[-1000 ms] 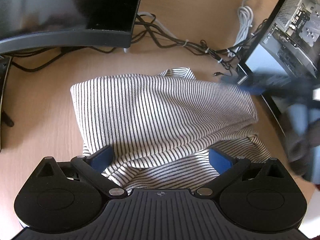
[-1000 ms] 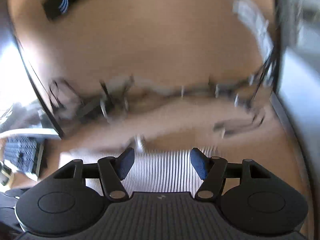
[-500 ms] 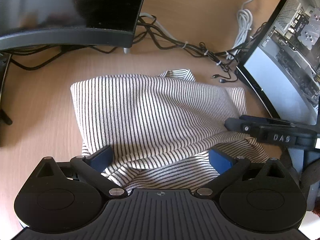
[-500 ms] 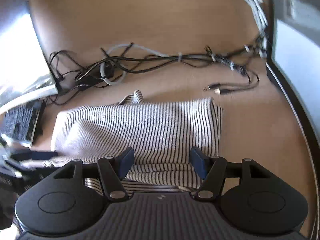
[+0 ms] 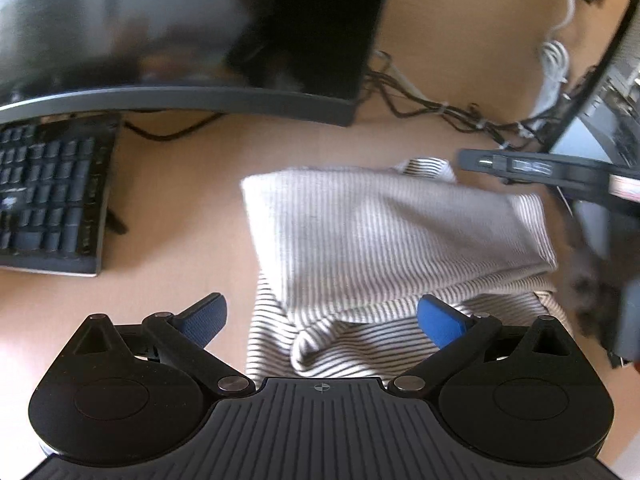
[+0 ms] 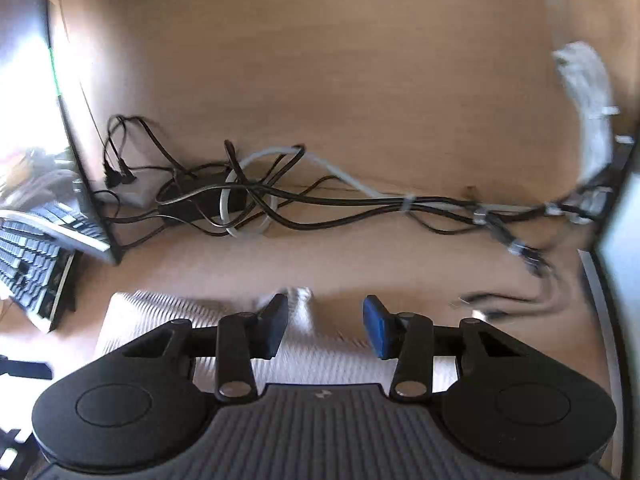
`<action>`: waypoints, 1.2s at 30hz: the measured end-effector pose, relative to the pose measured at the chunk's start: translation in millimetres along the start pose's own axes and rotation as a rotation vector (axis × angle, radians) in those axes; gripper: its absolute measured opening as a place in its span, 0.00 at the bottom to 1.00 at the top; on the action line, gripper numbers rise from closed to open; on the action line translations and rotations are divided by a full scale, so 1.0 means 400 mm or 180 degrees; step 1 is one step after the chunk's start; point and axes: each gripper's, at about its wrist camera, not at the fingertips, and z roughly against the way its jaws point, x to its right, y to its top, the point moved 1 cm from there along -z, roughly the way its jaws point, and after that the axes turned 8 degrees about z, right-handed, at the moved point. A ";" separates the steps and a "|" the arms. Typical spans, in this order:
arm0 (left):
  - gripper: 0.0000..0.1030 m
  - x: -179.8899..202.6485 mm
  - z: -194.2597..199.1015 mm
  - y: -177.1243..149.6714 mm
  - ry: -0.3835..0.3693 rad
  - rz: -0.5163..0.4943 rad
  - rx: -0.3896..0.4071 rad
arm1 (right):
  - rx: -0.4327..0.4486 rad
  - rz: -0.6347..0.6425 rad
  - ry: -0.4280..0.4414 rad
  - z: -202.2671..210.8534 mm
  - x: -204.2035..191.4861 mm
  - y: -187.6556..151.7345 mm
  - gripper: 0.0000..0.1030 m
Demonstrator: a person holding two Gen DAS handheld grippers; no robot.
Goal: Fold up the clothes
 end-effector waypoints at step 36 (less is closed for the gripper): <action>1.00 -0.122 0.071 -0.046 -0.0682 -0.0252 -0.0555 | 0.0195 -0.0695 0.0141 0.559 -0.023 -0.318 0.66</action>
